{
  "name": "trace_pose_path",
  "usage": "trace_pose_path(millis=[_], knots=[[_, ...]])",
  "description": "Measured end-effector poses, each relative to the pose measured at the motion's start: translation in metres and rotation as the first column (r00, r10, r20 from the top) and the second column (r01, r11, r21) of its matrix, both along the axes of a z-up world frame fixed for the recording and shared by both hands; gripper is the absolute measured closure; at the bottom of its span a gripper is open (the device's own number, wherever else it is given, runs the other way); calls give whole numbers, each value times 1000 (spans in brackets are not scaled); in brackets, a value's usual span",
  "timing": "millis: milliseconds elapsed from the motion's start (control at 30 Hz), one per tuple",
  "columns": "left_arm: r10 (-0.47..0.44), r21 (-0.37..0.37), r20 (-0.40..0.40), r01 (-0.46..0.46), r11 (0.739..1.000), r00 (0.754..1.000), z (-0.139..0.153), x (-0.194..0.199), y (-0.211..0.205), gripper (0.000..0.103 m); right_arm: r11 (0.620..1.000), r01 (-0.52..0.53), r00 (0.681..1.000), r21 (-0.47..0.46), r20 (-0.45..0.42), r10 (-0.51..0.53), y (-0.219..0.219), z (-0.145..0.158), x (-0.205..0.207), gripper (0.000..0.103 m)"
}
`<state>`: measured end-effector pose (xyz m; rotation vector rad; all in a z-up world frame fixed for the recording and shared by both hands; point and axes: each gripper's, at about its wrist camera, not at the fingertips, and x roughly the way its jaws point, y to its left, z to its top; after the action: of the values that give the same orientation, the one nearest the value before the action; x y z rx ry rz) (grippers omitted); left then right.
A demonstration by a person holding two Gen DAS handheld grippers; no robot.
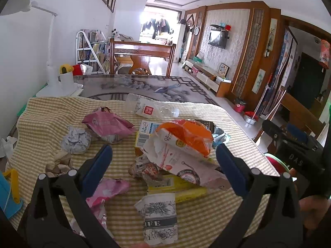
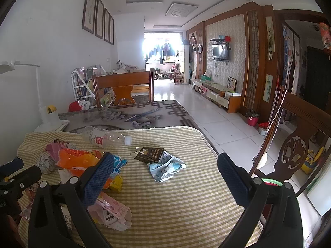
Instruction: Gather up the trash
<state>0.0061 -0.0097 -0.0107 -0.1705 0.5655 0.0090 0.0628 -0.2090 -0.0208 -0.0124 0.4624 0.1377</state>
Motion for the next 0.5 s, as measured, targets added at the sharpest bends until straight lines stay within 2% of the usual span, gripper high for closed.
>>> trace_pose_path(millis=[500], knots=[[7, -4, -10, -7, 1000, 1000, -4, 0, 0, 5, 1000, 0, 1000, -2, -4, 0, -2, -1, 0, 7]])
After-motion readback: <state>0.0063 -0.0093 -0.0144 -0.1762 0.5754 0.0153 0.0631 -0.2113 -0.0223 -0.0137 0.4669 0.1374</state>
